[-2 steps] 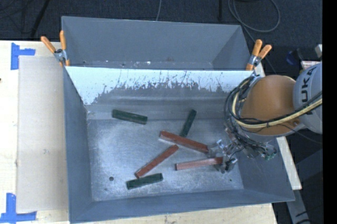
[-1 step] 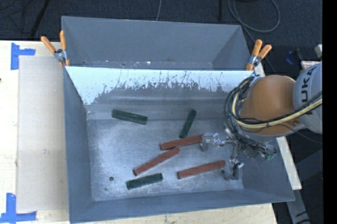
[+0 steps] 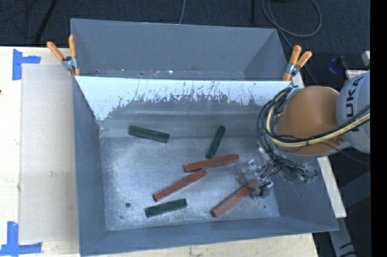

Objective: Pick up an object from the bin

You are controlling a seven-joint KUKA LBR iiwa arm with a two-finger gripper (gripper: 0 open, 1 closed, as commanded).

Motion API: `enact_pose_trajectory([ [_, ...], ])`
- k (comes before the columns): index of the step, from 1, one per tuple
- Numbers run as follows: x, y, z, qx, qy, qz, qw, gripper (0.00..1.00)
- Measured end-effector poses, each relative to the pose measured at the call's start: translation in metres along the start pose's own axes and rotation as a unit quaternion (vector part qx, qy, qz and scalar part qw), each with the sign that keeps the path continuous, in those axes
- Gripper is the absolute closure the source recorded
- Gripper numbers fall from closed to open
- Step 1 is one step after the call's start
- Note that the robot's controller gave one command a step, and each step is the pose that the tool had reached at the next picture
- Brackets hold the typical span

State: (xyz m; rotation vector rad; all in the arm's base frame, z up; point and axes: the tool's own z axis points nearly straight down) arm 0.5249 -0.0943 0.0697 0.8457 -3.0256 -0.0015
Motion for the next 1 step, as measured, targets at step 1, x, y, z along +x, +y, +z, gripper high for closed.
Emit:
enact_pose_trajectory([
  [1,-0.0087,0.0294,-0.1401,0.002,-0.0033,-0.001,1.0000,1.00],
])
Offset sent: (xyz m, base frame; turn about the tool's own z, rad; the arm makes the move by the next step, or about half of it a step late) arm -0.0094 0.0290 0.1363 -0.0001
